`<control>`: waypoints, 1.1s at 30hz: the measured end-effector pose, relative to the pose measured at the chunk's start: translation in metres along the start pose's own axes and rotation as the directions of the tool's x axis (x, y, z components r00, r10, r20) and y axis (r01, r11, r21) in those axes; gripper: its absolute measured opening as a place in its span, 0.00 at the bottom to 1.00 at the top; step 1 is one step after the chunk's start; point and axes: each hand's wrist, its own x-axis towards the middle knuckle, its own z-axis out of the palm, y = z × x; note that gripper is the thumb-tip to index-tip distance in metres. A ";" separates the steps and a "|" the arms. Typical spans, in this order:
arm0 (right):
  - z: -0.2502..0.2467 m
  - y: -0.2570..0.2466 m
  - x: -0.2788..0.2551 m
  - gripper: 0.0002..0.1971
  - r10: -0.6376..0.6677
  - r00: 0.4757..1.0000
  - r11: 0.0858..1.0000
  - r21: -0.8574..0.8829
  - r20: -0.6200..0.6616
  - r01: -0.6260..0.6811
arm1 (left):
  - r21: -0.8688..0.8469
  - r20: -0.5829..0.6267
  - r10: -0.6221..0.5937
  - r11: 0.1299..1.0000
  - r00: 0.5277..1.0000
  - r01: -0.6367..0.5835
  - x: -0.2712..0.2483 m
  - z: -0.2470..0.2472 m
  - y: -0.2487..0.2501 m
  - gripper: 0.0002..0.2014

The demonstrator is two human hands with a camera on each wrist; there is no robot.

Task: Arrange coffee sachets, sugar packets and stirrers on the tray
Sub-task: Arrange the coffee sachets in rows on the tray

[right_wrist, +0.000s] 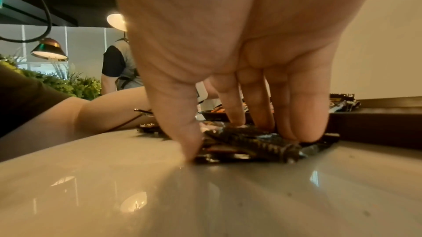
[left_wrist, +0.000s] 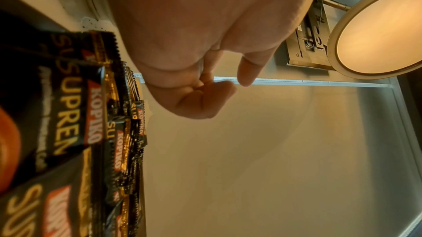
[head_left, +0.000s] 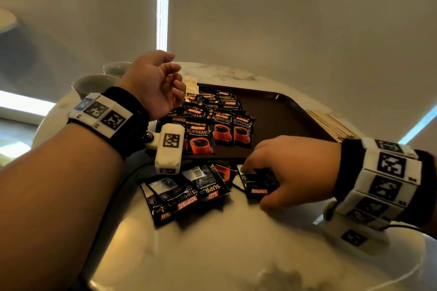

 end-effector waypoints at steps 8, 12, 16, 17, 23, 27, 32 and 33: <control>0.002 0.004 -0.002 0.18 0.033 0.991 0.995 0.093 -0.130 -0.021 | -0.007 -0.001 -0.018 1.000 1.000 0.018 -0.001 0.002 -0.002 0.10; -0.012 0.018 -0.004 0.15 0.100 0.961 0.978 0.204 -0.260 -0.047 | -0.009 0.013 -0.024 1.000 1.000 0.024 -0.002 0.003 -0.001 0.10; -0.032 0.035 -0.006 0.13 0.189 0.928 0.925 0.375 -0.320 -0.059 | 0.001 0.026 -0.027 1.000 0.999 0.027 -0.003 0.003 0.001 0.10; -0.038 0.039 -0.006 0.13 0.207 0.918 0.903 0.428 -0.337 -0.047 | 0.010 0.029 -0.026 1.000 0.999 0.026 -0.004 0.003 0.001 0.10; -0.067 0.038 0.020 0.10 0.327 0.676 0.851 0.516 -0.660 0.092 | 0.189 0.165 -0.058 0.982 0.985 0.026 -0.011 0.008 0.001 0.18; -0.077 0.015 0.056 0.11 0.347 0.567 0.831 0.525 -0.747 0.183 | 0.216 0.343 -0.083 0.976 0.936 0.007 -0.014 0.010 -0.003 0.41; -0.080 -0.012 0.084 0.11 0.255 0.578 0.857 0.458 -0.776 0.237 | 0.230 0.386 -0.009 0.969 0.922 -0.087 -0.016 0.018 -0.012 0.50; -0.078 -0.016 0.087 0.13 0.221 0.586 0.870 0.430 -0.779 0.243 | 0.230 0.354 -0.005 0.970 0.935 -0.082 -0.017 0.020 -0.012 0.45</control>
